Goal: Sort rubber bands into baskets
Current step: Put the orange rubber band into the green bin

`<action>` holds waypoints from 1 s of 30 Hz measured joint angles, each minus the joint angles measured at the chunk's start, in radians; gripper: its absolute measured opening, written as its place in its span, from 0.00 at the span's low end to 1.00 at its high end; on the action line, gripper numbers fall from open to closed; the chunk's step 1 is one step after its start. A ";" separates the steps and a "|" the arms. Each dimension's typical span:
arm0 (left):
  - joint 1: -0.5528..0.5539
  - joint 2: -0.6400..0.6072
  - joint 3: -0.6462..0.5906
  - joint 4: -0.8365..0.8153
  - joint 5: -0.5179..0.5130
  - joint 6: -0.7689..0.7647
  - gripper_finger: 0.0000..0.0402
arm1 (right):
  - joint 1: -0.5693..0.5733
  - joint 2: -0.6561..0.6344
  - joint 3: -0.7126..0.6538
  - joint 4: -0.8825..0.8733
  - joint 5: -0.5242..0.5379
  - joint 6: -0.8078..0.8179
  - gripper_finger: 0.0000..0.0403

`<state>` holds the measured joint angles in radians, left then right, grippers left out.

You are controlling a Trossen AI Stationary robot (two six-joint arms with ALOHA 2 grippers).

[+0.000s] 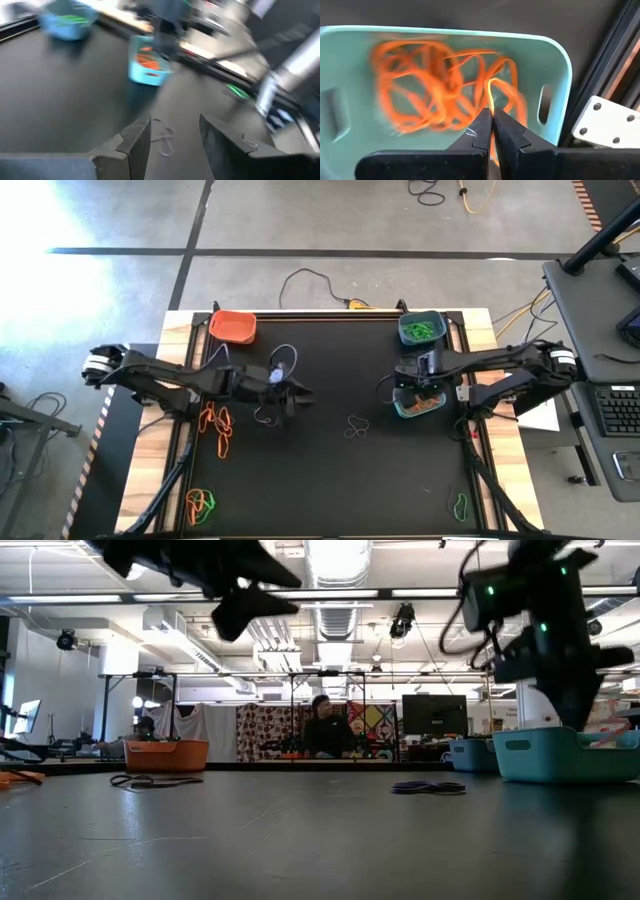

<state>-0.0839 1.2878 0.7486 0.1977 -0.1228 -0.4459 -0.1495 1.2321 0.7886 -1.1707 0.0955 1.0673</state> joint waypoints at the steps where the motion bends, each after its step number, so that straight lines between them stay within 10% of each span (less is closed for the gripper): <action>1: -0.020 0.001 -0.008 0.002 -0.052 -0.042 0.38 | -0.002 0.000 -0.028 0.021 0.010 0.009 0.02; 12: -0.221 0.002 -0.027 -0.073 -0.233 -0.377 0.38 | -0.001 0.000 -0.199 0.321 0.034 0.017 0.23; 21: -0.284 0.002 0.155 -0.582 -0.211 -0.393 0.38 | 0.001 -0.009 -0.106 0.218 0.036 -0.060 0.51; 30: -0.392 -0.033 0.216 -0.821 -0.351 -0.507 0.38 | 0.032 -0.009 0.036 0.079 0.036 -0.082 0.57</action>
<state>-0.4763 1.2552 0.9643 -0.6232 -0.4738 -0.9533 -0.1170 1.2232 0.8251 -1.0916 0.1319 0.9853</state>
